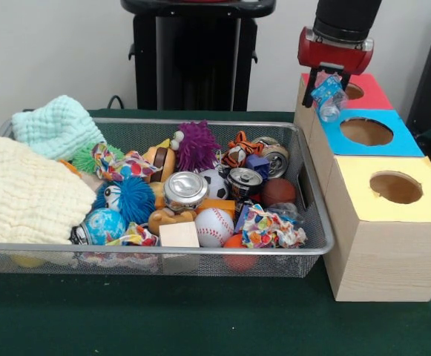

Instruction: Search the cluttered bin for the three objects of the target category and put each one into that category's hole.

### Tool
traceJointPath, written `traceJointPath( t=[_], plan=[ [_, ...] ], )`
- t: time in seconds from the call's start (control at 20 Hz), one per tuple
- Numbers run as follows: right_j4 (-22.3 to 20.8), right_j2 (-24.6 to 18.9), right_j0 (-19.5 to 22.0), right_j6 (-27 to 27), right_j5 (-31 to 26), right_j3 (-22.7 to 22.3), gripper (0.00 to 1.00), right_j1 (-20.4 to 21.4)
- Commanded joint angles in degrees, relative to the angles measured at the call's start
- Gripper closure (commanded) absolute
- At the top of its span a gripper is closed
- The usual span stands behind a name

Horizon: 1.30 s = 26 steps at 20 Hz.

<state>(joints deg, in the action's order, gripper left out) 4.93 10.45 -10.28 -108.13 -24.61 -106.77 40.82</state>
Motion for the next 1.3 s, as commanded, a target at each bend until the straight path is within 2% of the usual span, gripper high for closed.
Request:
traceJointPath(
  t=[0.05,0.25,0.6,0.95,1.2,1.3],
  plan=[
    [3.1,-2.7,-0.4,-10.9,-3.7,7.8,1.00,-3.0],
    [3.9,-5.4,1.2,-9.3,-3.0,9.1,1.00,-4.2],
    [5.0,-13.5,6.8,-5.1,3.0,7.4,1.00,-5.6],
    [3.6,-14.7,7.8,-5.2,3.7,7.6,1.00,-6.3],
    [3.0,-15.6,7.9,-5.8,6.3,7.1,1.00,-7.6],
    [3.4,-15.2,6.8,-7.0,7.0,7.4,1.00,-8.0]
  ],
)
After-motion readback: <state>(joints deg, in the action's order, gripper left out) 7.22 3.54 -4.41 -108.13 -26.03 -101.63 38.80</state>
